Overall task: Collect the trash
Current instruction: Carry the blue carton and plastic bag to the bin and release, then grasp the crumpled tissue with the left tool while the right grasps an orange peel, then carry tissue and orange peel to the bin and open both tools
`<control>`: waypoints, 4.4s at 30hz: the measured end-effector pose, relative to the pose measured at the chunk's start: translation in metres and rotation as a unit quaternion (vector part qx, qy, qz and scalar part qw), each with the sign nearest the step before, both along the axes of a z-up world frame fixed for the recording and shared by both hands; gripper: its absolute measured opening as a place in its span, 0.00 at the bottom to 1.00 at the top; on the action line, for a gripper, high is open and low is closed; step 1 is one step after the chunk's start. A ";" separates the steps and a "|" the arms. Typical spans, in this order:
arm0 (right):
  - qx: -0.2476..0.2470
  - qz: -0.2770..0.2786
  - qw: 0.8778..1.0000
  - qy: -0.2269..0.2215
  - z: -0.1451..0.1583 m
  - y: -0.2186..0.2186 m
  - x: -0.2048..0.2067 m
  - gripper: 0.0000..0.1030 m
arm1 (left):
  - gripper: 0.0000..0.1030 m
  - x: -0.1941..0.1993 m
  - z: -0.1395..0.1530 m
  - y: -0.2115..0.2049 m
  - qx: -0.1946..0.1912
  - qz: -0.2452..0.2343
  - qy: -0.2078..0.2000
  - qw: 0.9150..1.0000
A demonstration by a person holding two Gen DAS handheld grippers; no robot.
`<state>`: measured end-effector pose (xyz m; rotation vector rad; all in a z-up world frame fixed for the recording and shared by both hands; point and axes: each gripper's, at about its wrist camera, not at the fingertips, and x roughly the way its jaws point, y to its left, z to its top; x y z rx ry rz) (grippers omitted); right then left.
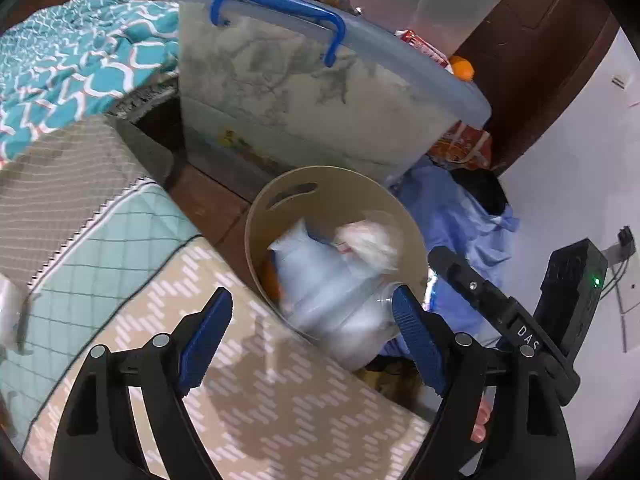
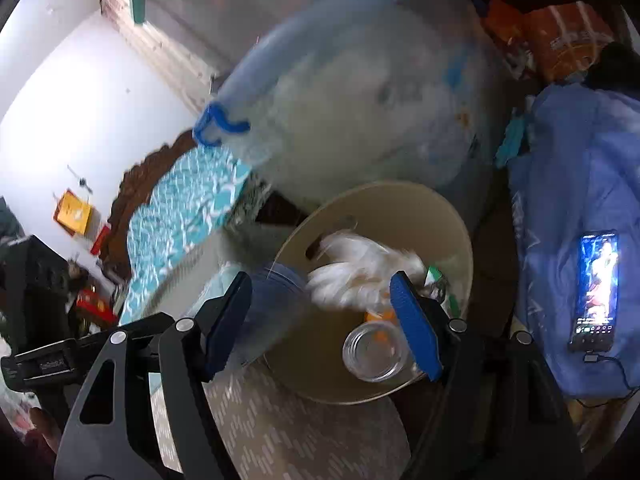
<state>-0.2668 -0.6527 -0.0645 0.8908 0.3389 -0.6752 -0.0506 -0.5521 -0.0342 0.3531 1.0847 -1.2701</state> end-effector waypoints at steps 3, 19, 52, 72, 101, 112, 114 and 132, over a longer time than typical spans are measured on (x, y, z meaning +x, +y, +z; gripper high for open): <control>-0.010 -0.007 1.000 -0.007 0.005 0.007 -0.003 0.70 | 0.76 0.002 -0.001 0.018 -0.003 -0.001 -0.005 1.000; -0.016 0.225 0.974 0.003 0.017 0.124 0.129 0.54 | 0.75 0.086 0.005 0.337 -0.002 0.203 -0.043 0.978; -0.017 0.434 0.894 0.114 -0.016 0.312 0.351 0.16 | 0.41 0.159 -0.045 0.446 0.048 0.353 -0.079 0.931; -0.062 0.396 0.911 0.102 -0.006 0.290 0.130 0.86 | 0.41 0.035 -0.048 0.352 0.001 0.147 0.021 0.989; -0.077 0.381 0.913 0.121 -0.006 0.269 0.162 0.36 | 0.42 0.061 -0.036 0.358 0.012 0.188 0.034 0.982; -0.024 0.188 0.980 0.068 0.002 0.117 0.071 0.35 | 0.41 0.039 -0.030 0.186 0.018 0.042 0.053 0.998; -0.019 0.156 0.986 0.063 0.004 0.090 0.057 0.35 | 0.41 0.033 -0.028 0.146 0.018 0.016 0.060 0.998; -0.034 0.006 0.999 0.021 0.018 0.032 0.009 0.68 | 0.75 0.007 -0.021 0.014 -0.005 -0.008 0.011 1.000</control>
